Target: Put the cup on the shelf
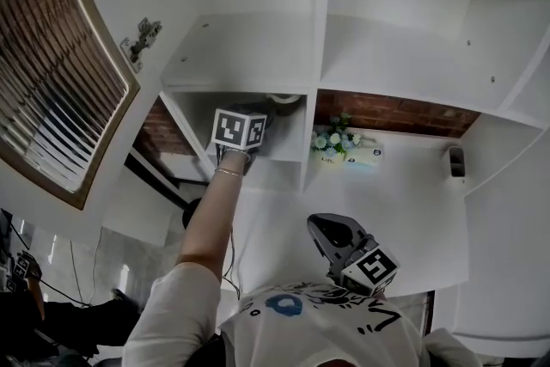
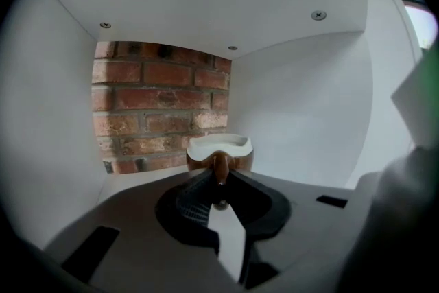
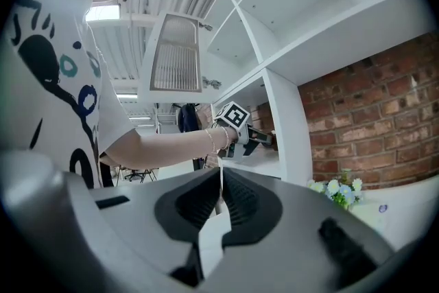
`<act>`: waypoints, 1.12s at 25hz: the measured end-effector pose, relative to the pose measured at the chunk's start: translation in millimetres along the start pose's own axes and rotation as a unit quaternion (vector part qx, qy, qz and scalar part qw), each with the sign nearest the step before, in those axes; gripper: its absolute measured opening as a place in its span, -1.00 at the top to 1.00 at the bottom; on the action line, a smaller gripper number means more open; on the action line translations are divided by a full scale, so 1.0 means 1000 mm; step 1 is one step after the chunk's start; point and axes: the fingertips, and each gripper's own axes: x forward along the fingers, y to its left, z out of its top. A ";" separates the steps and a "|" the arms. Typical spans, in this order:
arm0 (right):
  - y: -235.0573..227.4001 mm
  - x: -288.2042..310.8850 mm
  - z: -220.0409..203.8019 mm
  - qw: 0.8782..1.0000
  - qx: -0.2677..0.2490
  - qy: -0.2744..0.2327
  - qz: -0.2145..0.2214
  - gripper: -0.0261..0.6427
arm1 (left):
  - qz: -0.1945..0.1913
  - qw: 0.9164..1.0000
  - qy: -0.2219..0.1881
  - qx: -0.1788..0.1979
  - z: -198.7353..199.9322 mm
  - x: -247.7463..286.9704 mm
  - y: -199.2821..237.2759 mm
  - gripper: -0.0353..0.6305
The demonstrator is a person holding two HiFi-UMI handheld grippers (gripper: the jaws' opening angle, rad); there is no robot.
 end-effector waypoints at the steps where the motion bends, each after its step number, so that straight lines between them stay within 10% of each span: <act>1: -0.001 0.000 -0.001 1.000 0.000 0.000 0.000 0.84 | -0.001 1.000 0.002 0.002 0.001 0.002 0.000 0.73; 19: -0.004 -0.003 -0.005 1.000 0.008 0.007 -0.001 0.84 | -0.011 0.998 0.062 0.026 -0.019 0.019 -0.004 0.72; 28: -0.002 -0.004 -0.007 1.000 0.002 0.024 0.012 0.84 | -0.004 1.000 0.023 0.004 -0.016 0.000 0.001 0.57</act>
